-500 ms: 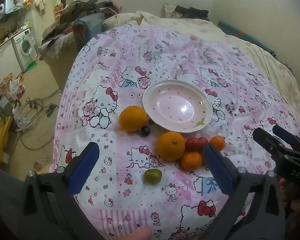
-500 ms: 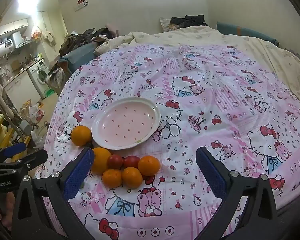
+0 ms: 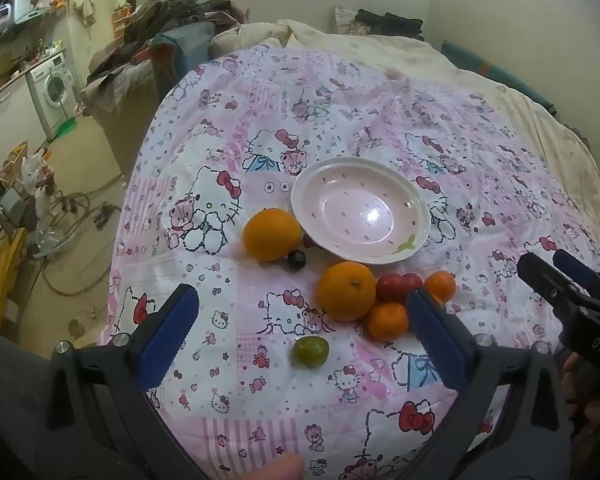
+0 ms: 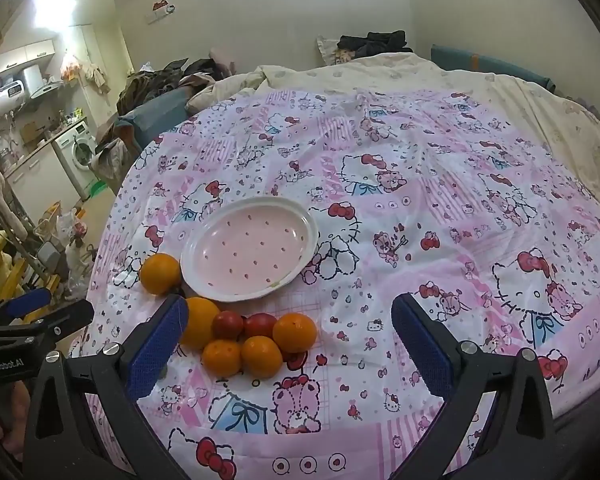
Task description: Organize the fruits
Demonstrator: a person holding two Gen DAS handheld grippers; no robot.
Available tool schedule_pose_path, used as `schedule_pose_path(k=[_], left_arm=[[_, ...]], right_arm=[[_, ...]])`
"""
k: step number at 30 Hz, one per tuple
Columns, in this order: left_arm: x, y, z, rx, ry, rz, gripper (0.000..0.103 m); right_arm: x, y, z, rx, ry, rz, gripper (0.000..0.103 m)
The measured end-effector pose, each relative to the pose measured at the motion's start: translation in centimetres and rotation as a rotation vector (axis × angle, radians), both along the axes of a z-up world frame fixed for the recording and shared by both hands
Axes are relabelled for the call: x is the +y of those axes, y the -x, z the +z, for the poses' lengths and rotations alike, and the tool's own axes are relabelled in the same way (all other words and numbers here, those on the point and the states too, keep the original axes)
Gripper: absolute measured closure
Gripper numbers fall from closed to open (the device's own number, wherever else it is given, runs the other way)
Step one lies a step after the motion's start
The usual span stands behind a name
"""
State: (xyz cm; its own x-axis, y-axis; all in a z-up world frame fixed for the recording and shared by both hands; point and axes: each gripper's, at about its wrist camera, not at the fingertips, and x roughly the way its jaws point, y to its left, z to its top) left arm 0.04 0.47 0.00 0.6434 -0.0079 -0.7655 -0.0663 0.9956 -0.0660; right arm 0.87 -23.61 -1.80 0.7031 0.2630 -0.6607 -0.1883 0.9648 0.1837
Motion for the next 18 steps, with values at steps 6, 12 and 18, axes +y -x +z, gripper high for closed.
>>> schedule_pose_path(k=[6, 12, 18], left_arm=[[0.07, -0.08, -0.33, 0.003, 0.0, 0.0, 0.001], [0.12, -0.08, -0.44, 0.003, 0.0, 0.0, 0.001], [0.07, -0.1, -0.41, 0.003, -0.001, 0.0, 0.001]], right_arm=[[-0.12, -0.07, 0.11, -0.003, -0.007, -0.004, 0.0], [-0.09, 0.0, 0.12, -0.003, -0.009, -0.004, 0.0], [-0.14, -0.05, 0.1, -0.003, -0.01, -0.005, 0.0]])
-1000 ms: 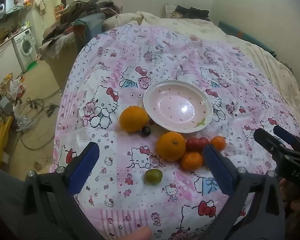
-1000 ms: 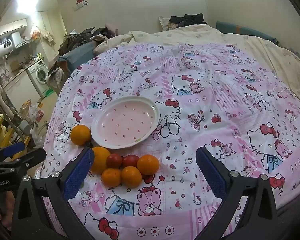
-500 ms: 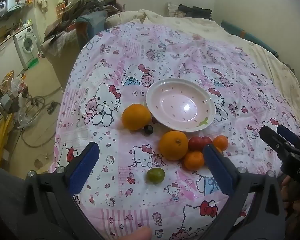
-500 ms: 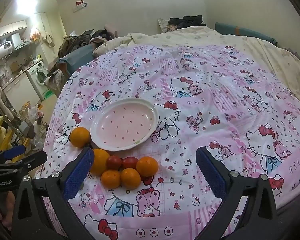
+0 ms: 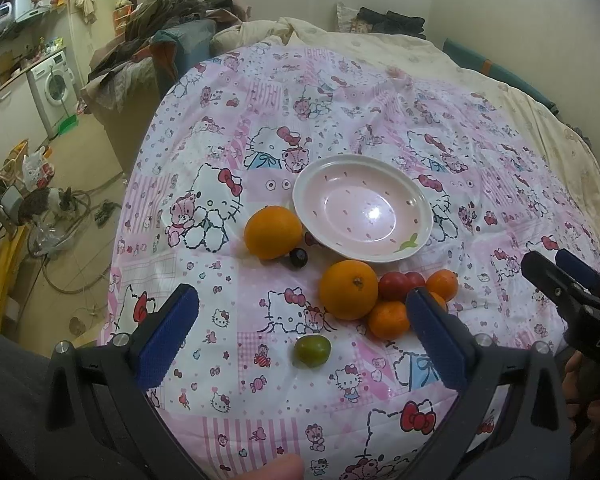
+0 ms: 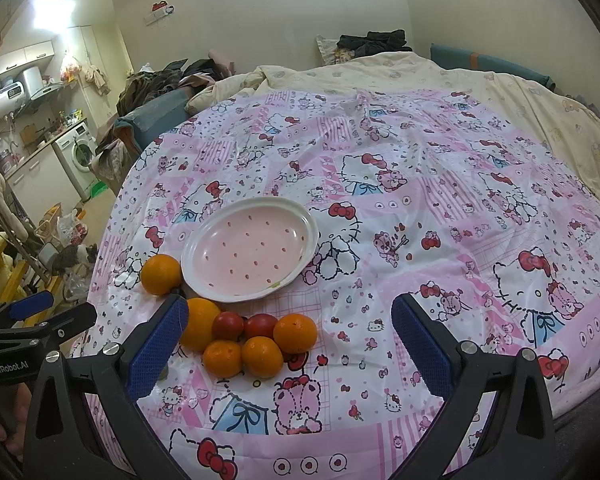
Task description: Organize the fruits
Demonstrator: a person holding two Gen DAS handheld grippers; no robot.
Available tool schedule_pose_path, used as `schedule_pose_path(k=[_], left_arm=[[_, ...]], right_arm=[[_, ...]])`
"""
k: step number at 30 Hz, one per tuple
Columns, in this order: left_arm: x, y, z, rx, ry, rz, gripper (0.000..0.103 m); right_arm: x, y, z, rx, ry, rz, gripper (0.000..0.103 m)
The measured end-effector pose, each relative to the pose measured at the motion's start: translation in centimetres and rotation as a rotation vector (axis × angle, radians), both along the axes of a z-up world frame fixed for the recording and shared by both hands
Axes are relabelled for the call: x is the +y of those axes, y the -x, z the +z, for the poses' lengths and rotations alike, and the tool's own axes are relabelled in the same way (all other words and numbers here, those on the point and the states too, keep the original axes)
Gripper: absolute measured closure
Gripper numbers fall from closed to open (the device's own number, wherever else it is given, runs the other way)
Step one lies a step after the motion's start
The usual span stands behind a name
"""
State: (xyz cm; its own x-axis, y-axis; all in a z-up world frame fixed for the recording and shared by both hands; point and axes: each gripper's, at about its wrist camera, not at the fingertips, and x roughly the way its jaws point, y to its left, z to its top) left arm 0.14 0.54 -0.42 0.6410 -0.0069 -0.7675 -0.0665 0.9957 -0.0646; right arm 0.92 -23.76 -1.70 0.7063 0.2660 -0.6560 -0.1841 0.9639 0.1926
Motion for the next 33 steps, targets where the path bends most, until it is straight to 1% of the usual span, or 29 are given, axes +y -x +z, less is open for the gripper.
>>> schedule_pose_path(k=[33], left_arm=[[0.14, 0.01, -0.31, 0.001, -0.005, 0.002, 0.001]], right_arm=[[-0.04, -0.04, 0.1, -0.001, -0.005, 0.0, 0.0]])
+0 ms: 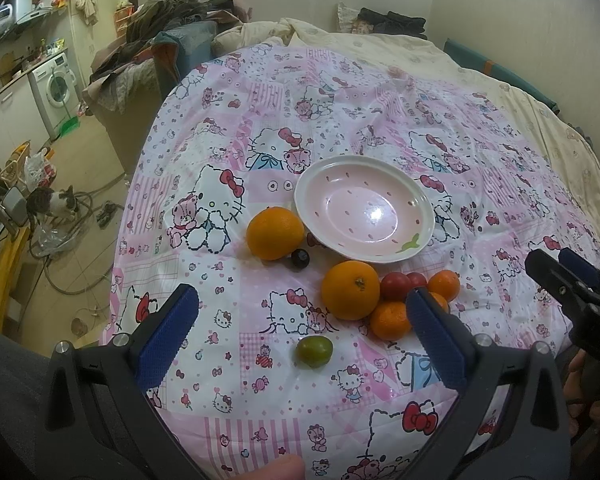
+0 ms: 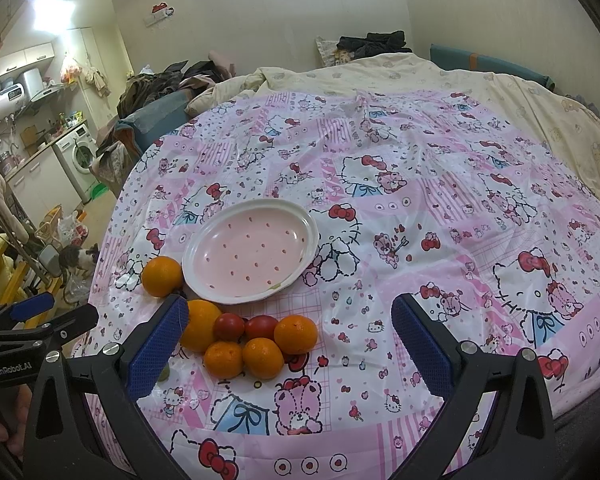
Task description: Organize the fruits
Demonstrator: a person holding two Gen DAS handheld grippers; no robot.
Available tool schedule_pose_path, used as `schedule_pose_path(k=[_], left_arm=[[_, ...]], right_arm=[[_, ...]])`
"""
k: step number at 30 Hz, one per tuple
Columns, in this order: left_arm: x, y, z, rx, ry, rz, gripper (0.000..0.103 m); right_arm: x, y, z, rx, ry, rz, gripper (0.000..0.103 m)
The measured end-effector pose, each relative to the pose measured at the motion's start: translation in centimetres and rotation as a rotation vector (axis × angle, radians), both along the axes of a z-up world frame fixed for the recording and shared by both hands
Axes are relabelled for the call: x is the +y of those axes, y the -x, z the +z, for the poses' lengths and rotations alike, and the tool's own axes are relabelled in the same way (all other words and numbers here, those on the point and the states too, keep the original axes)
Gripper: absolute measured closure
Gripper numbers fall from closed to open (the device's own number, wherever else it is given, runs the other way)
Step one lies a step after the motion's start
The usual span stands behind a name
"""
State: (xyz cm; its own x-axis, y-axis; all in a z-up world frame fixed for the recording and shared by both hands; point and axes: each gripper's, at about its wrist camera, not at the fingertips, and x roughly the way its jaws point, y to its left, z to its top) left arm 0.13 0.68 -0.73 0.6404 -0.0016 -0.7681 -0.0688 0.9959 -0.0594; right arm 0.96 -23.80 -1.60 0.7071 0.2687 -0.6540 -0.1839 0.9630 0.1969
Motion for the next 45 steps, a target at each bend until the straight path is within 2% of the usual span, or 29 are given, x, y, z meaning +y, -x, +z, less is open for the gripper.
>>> schedule_pose_path(k=[41, 45], left_arm=[[-0.07, 0.0, 0.06, 0.0, 0.001, 0.0, 0.001], [0.05, -0.07, -0.03, 0.012, -0.002, 0.006, 0.001]], right_arm=[[-0.09, 0.03, 0.07, -0.001, -0.002, 0.0, 0.0], [-0.6, -0.55, 0.14, 0.037, -0.036, 0.005, 0.0]])
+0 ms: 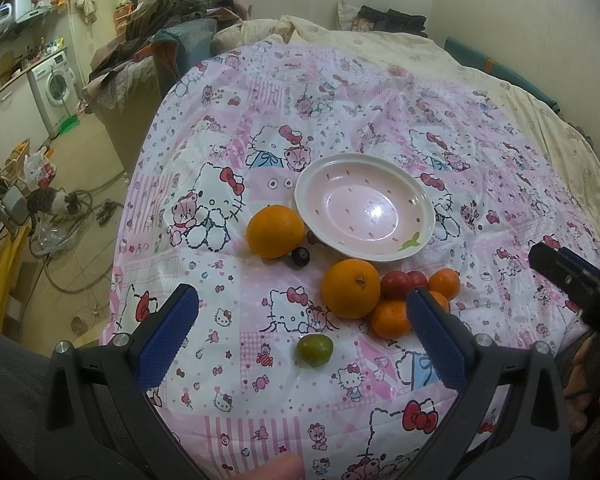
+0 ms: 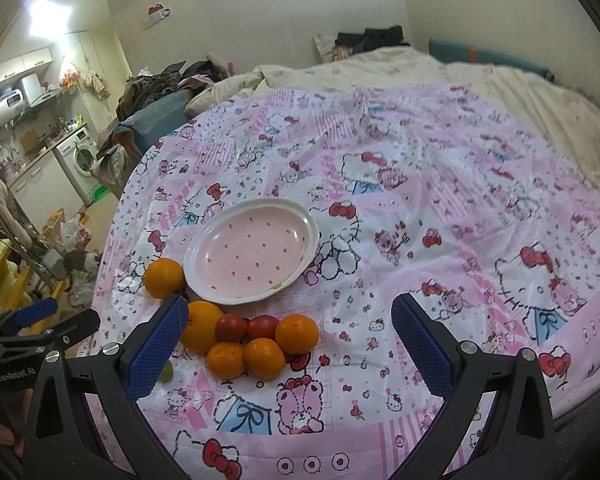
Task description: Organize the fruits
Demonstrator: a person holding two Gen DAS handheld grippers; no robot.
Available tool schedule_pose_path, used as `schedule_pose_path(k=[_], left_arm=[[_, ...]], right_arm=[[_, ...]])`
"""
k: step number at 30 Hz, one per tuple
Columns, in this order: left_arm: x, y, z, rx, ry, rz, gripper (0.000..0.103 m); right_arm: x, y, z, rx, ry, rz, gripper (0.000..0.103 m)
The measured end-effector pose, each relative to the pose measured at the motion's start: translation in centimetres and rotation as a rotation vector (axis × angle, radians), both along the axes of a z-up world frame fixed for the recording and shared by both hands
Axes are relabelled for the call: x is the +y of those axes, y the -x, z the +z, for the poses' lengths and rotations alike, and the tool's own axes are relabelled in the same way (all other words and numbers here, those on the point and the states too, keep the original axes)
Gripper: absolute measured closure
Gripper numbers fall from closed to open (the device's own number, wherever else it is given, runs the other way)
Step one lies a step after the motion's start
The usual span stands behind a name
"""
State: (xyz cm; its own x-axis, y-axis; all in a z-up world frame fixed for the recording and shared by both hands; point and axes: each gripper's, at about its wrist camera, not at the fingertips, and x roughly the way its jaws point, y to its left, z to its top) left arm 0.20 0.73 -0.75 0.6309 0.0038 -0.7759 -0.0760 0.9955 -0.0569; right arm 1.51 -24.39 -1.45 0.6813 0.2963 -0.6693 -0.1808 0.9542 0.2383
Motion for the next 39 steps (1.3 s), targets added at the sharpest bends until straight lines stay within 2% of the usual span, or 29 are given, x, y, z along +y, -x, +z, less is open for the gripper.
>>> schedule_pose_path(k=[5, 7, 9, 13, 18, 19, 23, 25, 33, 35, 37, 39], left_arm=[[0.5, -0.4, -0.3, 0.037, 0.007, 0.028, 0.001], [0.7, -0.6, -0.6, 0.057, 0.016, 0.04, 0.001], [1.0, -0.8, -1.0, 0.083, 0.024, 0.053, 0.001], [1.3, -1.2, -1.5, 0.12, 0.042, 0.069, 0.001], [1.7, -1.5, -2.1, 0.161, 0.042, 0.084, 0.001], [1.8, -1.6, -2.4, 0.173, 0.046, 0.088, 0.001], [1.9, -2.0, -3.1, 0.21, 0.056, 0.09, 0.001], [1.9, -2.2, -3.4, 0.227, 0.055, 0.086, 0.001], [2.2, -4.0, -4.2, 0.293, 0.068, 0.094, 0.001], [2.6, -5.4, -4.9, 0.334, 0.113, 0.119, 0.007], [3.2, -7.0, -6.0, 0.376, 0.185, 0.162, 0.025], [3.7, -8.1, -7.0, 0.396, 0.247, 0.209, 0.032]], right_arm=[[-2.1, -3.6, -0.8, 0.185, -0.131, 0.03, 0.0], [-2.8, -5.9, -2.0, 0.291, -0.154, 0.025, 0.0], [-3.1, -7.5, -3.4, 0.38, -0.164, 0.024, 0.011], [-2.2, -10.4, -7.3, 0.562, -0.195, 0.064, 0.024], [-0.3, -11.3, -10.8, 0.671, -0.2, 0.106, 0.044], [-0.1, -11.3, -11.2, 0.687, -0.2, 0.11, 0.045], [0.7, -11.0, -12.0, 0.715, -0.174, 0.138, 0.051], [0.8, -10.8, -11.8, 0.695, -0.142, 0.139, 0.059], [-0.6, -10.6, -10.2, 0.629, -0.188, 0.124, 0.061], [-1.0, -10.6, -9.4, 0.594, -0.2, 0.107, 0.061], [-1.3, -10.6, -8.8, 0.57, -0.221, 0.095, 0.061], [-1.8, -10.8, -8.0, 0.544, -0.247, 0.088, 0.061]])
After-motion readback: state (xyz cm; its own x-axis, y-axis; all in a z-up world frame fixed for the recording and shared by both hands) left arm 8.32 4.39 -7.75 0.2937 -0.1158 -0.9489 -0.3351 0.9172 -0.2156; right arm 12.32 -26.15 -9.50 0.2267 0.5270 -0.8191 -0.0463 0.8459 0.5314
